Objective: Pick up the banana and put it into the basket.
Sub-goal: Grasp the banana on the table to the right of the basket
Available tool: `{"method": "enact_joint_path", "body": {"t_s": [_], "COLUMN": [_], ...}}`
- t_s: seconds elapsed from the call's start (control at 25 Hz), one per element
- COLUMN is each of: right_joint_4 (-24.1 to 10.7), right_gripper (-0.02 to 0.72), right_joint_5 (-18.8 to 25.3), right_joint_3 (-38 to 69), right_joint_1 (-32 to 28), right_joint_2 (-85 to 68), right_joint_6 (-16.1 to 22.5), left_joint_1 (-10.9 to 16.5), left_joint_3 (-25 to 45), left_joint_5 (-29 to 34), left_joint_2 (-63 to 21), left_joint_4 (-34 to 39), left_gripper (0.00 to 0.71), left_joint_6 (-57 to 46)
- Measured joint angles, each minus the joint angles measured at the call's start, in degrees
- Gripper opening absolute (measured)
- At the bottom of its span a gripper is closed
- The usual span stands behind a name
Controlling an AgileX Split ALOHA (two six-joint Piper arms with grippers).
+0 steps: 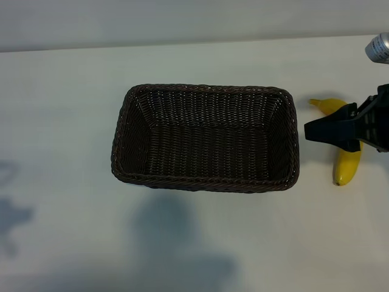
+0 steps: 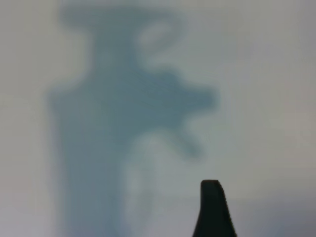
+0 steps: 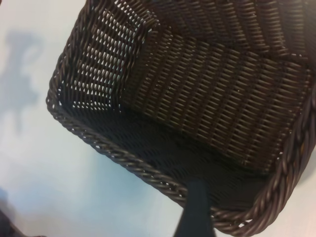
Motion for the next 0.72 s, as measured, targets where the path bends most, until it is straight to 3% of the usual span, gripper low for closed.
{"method": "enact_joint_path", "body": {"t_s": [0.32,0.72], "right_joint_4": [0.0,-0.05], "right_gripper": [0.594,0.594], "right_joint_5": [0.07,0.07], "right_joint_3": [0.0,0.0], "right_joint_1": [0.0,0.0], "right_joint_2": [0.0,0.0], "right_joint_6": [0.0,0.0], "left_joint_1": [0.0,0.0], "left_joint_3": [9.57,10.83], "left_joint_5": [-2.68,-2.39], "left_joint_2": [-9.06,-10.68], "left_joint_4": [-0.85,-0.85], "left_gripper": [0.52,0.477], "left_joint_6": [0.1,1.22]}}
